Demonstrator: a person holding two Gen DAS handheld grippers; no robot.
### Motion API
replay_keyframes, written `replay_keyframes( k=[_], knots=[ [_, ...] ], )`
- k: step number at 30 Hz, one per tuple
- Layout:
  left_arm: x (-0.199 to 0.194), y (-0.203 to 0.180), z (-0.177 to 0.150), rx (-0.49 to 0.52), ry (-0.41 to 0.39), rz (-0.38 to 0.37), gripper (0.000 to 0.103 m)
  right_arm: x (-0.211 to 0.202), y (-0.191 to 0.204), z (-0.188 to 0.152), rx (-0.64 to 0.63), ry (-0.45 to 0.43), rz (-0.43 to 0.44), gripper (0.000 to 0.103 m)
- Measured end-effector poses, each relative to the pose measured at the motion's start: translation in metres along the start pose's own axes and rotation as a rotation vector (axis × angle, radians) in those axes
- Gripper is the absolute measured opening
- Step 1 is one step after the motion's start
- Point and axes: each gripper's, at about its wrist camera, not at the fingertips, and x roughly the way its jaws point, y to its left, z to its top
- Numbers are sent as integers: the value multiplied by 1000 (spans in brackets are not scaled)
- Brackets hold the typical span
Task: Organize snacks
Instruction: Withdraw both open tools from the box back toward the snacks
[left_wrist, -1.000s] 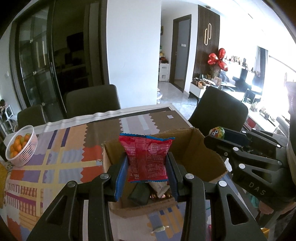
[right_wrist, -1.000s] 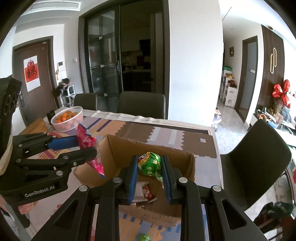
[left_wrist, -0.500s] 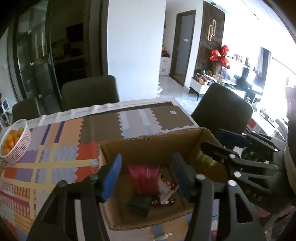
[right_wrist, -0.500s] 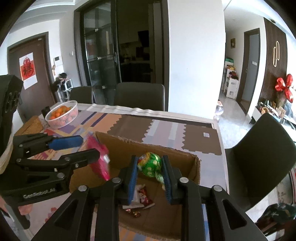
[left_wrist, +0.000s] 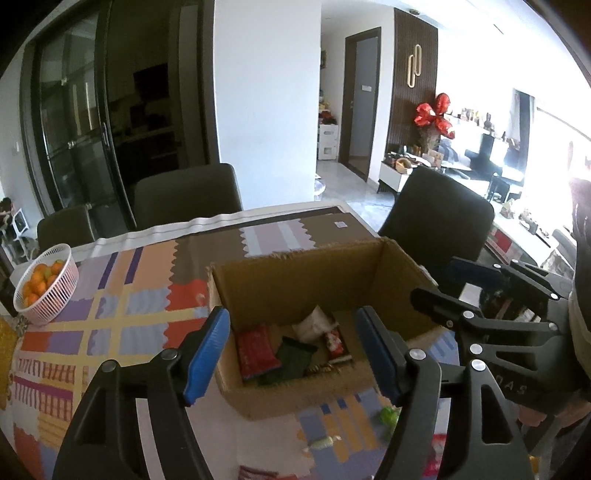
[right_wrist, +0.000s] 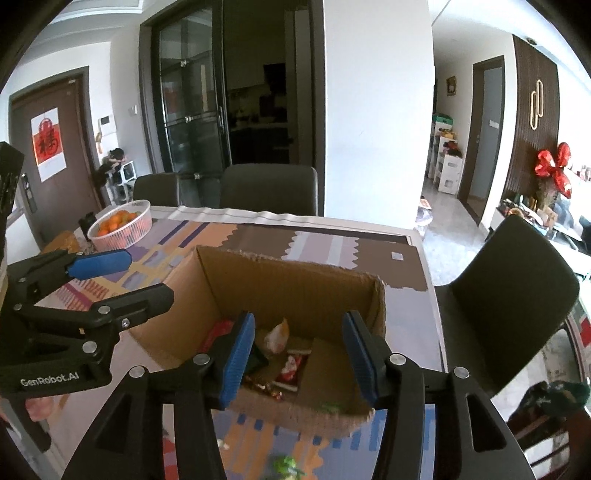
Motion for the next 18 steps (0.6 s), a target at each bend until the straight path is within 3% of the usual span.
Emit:
replay_keyframes(
  k=[18],
  knots=[
    [-66, -34, -69, 49, -18, -6, 80, -69, 9, -67, 69, 16, -50, 59]
  ],
)
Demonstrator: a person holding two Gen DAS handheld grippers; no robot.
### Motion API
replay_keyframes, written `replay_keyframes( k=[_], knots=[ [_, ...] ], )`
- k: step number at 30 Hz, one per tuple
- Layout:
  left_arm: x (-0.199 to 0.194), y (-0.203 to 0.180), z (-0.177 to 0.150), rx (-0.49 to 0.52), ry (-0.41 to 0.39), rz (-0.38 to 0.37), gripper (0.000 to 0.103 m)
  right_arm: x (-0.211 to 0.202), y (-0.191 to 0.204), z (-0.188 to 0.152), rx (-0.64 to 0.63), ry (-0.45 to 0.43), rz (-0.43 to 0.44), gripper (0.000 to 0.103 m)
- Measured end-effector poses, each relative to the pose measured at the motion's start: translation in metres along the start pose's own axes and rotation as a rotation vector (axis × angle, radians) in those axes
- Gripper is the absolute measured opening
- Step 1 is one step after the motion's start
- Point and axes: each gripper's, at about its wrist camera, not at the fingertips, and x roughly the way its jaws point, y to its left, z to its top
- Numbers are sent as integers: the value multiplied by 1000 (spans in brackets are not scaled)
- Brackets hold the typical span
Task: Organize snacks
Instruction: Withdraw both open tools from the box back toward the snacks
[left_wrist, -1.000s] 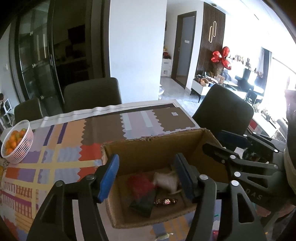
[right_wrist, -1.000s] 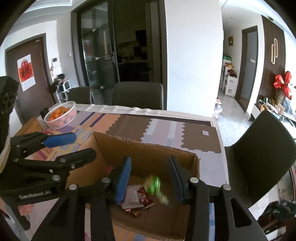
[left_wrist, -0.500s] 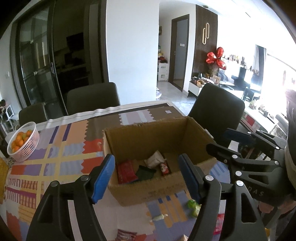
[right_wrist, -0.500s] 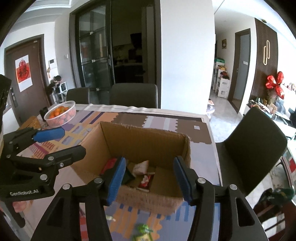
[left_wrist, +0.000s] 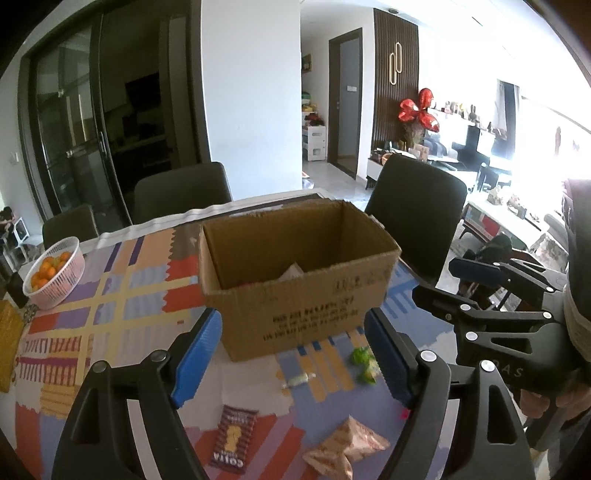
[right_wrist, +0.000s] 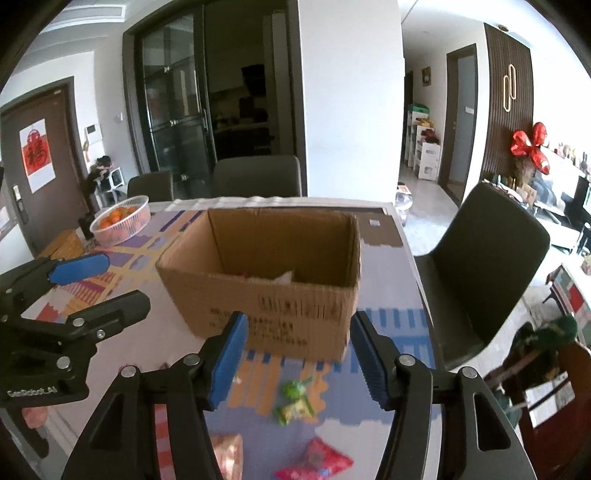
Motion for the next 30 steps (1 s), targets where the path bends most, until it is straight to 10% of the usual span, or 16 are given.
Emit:
replay_keyframes(
  k=[30],
  knots=[
    [42, -33, -120, 72, 364, -94, 82, 26, -7, -105, 96, 281, -31, 59]
  ],
)
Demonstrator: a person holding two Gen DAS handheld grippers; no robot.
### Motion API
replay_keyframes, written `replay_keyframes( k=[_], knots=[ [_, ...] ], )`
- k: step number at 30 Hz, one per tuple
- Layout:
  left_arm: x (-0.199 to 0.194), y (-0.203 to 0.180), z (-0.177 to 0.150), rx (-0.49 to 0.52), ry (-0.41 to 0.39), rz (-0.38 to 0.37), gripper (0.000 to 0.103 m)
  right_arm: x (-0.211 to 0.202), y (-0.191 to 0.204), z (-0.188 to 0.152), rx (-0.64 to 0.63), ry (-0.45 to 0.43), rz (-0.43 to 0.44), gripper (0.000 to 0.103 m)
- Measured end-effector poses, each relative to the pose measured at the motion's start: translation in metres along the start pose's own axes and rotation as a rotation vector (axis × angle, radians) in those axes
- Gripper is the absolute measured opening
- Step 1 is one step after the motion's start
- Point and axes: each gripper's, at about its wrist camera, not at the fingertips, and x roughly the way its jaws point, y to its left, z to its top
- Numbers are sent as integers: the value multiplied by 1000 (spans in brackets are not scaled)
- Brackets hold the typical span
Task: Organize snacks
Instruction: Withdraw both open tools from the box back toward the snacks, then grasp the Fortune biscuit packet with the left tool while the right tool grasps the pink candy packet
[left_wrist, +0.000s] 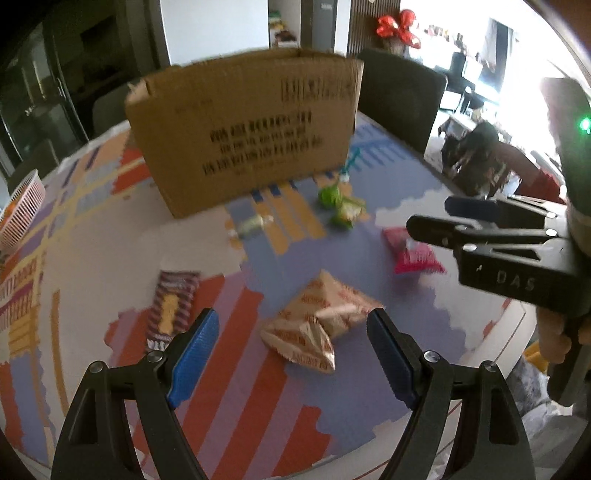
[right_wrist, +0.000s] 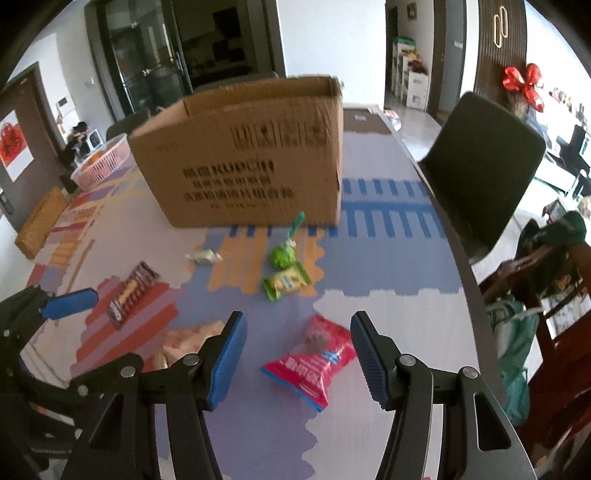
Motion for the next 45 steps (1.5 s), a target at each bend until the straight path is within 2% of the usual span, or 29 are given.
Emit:
replay_keyframes(
  k=[10, 20, 25, 29, 31, 37, 39, 45],
  knots=[
    [32, -1, -2, 2, 76, -42, 82, 26, -9, -10, 43, 75, -7, 59],
    [57, 0, 9, -43, 99, -96, 78, 41, -18, -13, 80, 114, 3, 59],
    [67, 1, 15, -66, 109, -121, 69, 48, -21, -15, 90, 135, 9, 59],
    [71, 5, 19, -93, 116, -148, 56, 54, -24, -16, 97, 148, 3, 59],
    [72, 7, 20, -102, 120, -155, 54, 56, -25, -16, 99, 156, -2, 58],
    [69, 8, 18, -124, 115, -167, 48, 61, -25, -18, 86, 173, -1, 44],
    [67, 9, 18, -136, 110, -174, 44, 62, -24, -19, 75, 171, -9, 43],
    [64, 10, 18, -160, 102, -170, 42, 56, -20, -19, 56, 157, -16, 37]
  ],
)
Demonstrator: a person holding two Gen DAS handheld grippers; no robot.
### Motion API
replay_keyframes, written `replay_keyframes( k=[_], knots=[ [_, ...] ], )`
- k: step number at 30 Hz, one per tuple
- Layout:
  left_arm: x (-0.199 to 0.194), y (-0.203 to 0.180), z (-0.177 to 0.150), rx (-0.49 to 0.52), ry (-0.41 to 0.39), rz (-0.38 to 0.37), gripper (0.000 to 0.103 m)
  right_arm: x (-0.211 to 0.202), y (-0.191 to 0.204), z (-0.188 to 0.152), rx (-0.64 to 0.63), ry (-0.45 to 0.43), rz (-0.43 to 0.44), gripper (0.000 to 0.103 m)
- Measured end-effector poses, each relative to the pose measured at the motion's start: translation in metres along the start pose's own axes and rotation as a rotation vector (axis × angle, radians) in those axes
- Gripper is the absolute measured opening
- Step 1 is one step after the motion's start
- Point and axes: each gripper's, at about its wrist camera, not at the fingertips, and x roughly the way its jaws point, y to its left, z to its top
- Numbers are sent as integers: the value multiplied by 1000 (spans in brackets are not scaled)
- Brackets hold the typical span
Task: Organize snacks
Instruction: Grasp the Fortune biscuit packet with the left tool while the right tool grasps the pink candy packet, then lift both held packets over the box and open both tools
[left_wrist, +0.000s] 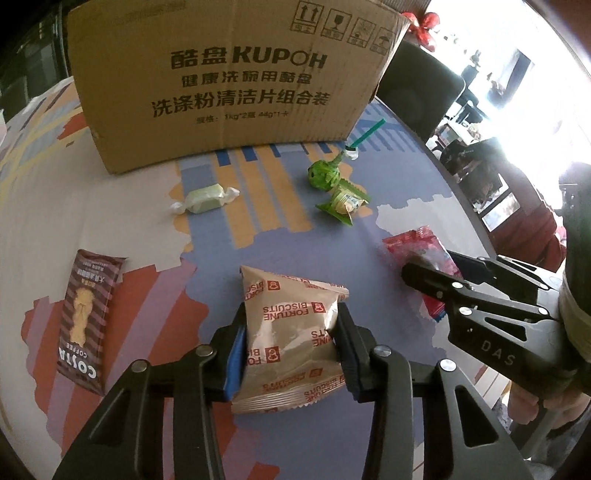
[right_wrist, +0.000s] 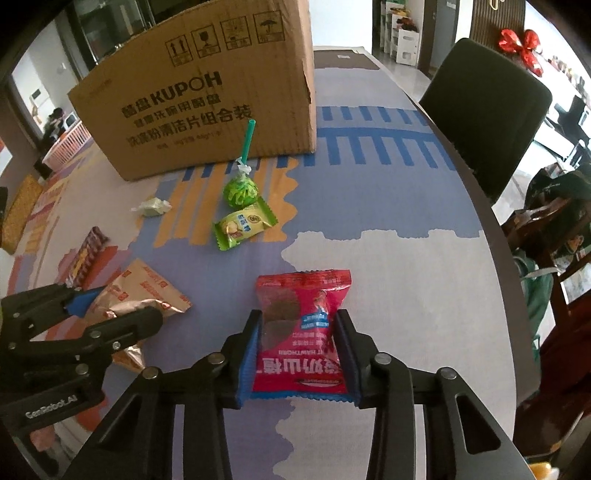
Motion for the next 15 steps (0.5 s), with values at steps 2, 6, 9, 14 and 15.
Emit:
replay_keyframes(
  k=[2, 6, 9, 14, 15],
  knots=[
    [-4, -1, 0, -4, -10, 1, 42, -4, 1, 0, -4, -14, 0, 37],
    [-15, -3, 1, -6, -41, 4, 42, -14, 3, 2, -16, -46, 10, 36],
    [-27, -4, 3, -14, -73, 4, 42, -22, 5, 3, -18, -64, 24, 37],
    [-49, -5, 10, -10, -136, 16, 42, -37, 9, 8, -30, -108, 34, 37],
    [-54, -4, 12, -8, -151, 18, 42, -42, 11, 10, -36, -120, 36, 37]
  ],
)
